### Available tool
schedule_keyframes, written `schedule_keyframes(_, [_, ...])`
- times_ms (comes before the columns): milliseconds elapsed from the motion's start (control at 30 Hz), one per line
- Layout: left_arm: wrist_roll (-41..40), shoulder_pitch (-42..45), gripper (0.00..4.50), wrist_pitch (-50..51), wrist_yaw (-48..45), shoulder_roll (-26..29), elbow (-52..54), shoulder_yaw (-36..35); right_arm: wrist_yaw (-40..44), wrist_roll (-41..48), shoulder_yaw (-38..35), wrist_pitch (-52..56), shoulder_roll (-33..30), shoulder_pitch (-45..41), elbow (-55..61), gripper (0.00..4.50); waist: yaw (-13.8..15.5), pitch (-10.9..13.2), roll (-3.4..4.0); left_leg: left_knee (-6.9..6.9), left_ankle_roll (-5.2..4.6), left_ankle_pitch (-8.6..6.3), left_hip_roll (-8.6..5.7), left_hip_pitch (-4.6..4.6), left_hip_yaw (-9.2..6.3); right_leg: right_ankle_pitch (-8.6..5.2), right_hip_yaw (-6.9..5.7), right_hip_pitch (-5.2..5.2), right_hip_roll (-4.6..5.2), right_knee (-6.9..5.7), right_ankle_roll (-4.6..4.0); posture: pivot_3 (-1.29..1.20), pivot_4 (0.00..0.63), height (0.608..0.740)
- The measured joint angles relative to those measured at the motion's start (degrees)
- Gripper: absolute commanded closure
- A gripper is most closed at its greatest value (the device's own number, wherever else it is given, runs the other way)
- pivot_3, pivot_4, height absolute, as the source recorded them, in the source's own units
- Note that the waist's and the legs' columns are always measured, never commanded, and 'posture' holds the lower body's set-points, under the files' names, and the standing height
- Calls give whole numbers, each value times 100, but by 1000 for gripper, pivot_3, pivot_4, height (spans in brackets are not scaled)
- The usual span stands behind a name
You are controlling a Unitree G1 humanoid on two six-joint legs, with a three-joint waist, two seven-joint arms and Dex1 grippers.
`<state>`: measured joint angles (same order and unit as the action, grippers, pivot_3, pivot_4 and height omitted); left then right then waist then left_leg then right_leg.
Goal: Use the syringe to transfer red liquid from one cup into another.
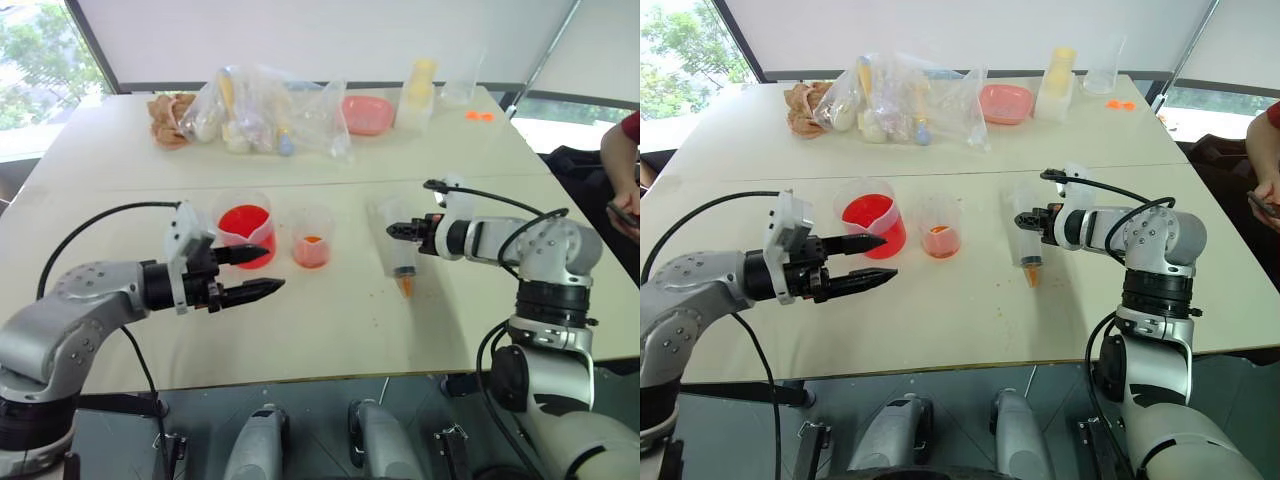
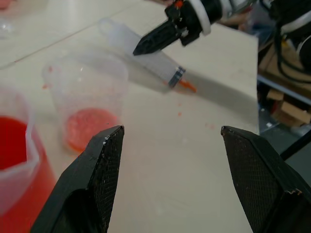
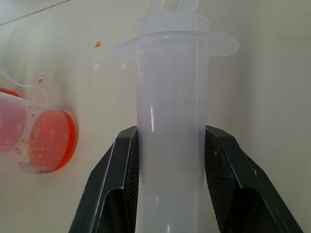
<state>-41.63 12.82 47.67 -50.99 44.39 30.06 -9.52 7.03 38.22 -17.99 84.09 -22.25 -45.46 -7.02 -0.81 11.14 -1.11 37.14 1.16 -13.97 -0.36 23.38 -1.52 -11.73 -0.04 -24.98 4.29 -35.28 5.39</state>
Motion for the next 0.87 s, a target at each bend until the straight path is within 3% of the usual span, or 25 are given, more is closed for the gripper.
schedule_keyframes(200, [140,-98,1069,-207,61,-21,-21,166,56,-134,-12,5,72,91,15,220,-6,0,0,0,0,0,1,0,-1,0,-1,2,0,2,0,0,150,740])
schedule_keyframes(233, [140,-98,1069,-216,60,-21,-26,168,60,-159,-24,9,73,117,21,43,-9,0,0,0,0,0,1,0,-2,0,-1,1,0,2,0,0,150,740])
schedule_keyframes(433, [129,-90,1069,-315,46,-21,-162,176,139,-217,-104,56,40,274,291,43,-14,0,0,-1,0,0,1,0,-2,0,-1,1,0,2,1,0,150,740])
schedule_keyframes(567, [99,-267,1069,-324,74,5,-186,130,1089,110,-89,-296,-592,583,901,43,0,2,3,-1,0,0,1,2,-1,1,-1,2,1,9,5,0,150,740])
schedule_keyframes(733, [-62,-1048,1069,-340,157,-18,-116,-273,2844,329,-187,-1804,-1802,1447,1936,43,1,-2,-3,-4,-10,-7,10,-3,-3,-5,-7,11,-1,22,0,0,150,740])
schedule_keyframes(867, [-176,-1621,1069,-325,336,3,22,-756,3335,-105,-230,-3315,-1734,2693,2050,43,1,-3,-5,-2,-10,-7,11,-10,1,-7,-4,19,-1,24,-4,0,150,740])
